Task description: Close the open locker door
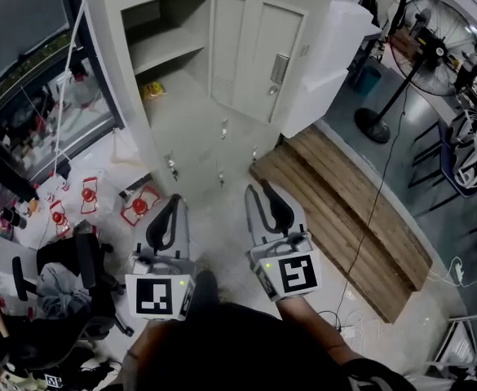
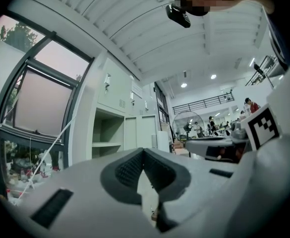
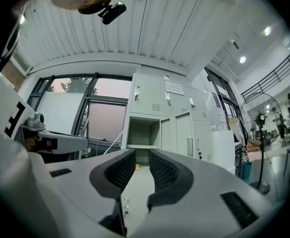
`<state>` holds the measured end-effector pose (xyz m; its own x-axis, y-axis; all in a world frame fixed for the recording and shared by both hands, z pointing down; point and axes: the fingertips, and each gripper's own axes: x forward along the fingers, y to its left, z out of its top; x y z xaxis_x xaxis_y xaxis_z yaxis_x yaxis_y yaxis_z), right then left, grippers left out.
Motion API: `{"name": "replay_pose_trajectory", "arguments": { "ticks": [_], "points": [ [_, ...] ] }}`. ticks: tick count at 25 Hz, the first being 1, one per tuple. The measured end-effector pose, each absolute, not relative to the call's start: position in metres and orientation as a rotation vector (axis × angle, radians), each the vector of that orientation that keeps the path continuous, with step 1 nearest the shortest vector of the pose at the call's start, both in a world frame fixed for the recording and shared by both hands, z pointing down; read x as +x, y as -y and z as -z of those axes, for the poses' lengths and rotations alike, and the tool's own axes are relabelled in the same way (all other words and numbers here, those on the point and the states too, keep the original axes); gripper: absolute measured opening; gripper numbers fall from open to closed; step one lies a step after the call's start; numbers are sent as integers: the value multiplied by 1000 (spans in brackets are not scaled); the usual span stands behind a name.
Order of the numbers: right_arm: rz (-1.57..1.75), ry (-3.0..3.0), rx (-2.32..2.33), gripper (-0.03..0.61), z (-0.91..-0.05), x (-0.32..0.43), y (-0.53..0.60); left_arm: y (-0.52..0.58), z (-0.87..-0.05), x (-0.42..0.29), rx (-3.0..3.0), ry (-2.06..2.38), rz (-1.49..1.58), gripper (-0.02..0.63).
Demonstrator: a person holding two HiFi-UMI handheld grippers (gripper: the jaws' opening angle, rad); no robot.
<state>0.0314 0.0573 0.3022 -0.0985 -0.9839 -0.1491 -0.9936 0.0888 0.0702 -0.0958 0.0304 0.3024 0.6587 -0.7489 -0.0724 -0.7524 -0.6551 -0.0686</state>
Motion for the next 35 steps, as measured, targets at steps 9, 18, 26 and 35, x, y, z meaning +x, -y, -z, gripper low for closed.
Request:
{"name": "replay_pose_trajectory", "arguments": {
  "ticks": [9, 18, 26, 35],
  "points": [
    [-225, -2245, -2098, 87, -310, 62, -4, 28, -311, -62, -2810, -1211, -50, 1],
    [-251, -2157, -2148, 87, -297, 103, 73, 110, -295, -13, -2835, -1094, -72, 1],
    [-253, -2061, -2222, 87, -294, 131, 133, 175, -289, 21, -2875, -967, -93, 1],
    [-235, -1998, -2313, 87, -299, 161, 166, 217, -292, 52, -2896, -873, -111, 0]
  ]
}}
